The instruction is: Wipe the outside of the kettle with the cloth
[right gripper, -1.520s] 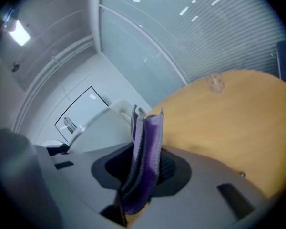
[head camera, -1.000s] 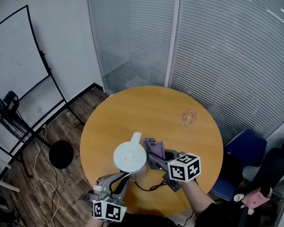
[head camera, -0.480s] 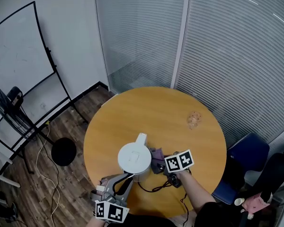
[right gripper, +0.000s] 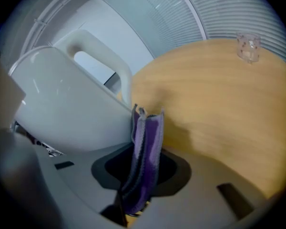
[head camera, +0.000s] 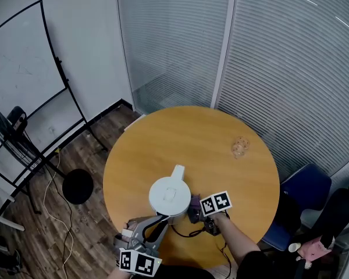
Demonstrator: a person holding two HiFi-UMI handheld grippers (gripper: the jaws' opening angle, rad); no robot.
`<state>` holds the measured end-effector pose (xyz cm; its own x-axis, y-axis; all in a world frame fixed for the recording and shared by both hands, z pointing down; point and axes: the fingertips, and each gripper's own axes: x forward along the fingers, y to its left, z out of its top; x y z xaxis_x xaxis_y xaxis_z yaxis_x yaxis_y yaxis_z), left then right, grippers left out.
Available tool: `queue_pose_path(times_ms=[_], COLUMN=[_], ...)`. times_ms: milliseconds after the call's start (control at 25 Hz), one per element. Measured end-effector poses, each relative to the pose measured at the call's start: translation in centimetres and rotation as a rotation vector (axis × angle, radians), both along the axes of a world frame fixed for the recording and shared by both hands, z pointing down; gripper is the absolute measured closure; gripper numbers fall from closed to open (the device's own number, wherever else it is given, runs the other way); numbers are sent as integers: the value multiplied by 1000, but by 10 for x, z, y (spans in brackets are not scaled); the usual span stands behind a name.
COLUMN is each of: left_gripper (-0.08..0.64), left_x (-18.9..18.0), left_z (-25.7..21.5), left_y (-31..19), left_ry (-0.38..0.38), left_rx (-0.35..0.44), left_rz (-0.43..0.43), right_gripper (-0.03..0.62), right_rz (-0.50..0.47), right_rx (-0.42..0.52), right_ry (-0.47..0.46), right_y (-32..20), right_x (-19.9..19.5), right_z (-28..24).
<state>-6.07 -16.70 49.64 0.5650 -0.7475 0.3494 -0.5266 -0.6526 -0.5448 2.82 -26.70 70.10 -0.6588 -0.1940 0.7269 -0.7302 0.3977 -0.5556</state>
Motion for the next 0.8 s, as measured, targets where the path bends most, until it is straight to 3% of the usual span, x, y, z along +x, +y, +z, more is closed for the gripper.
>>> queue_pose_path(times_ms=[160, 360, 800], left_gripper=[483, 486, 500], left_x=[-1, -3, -10], left_z=[-1, -1, -2], left_y=[1, 2, 9], left_ry=[9, 26, 89], left_rx=[3, 2, -20], left_rz=[30, 91, 300], right_gripper=[492, 492, 492], right_rz=[4, 88, 445], right_rx=[-28, -16, 241], right_ry=[56, 67, 32], right_y=[7, 9, 36], right_x=[1, 3, 14], right_z=[17, 18, -58])
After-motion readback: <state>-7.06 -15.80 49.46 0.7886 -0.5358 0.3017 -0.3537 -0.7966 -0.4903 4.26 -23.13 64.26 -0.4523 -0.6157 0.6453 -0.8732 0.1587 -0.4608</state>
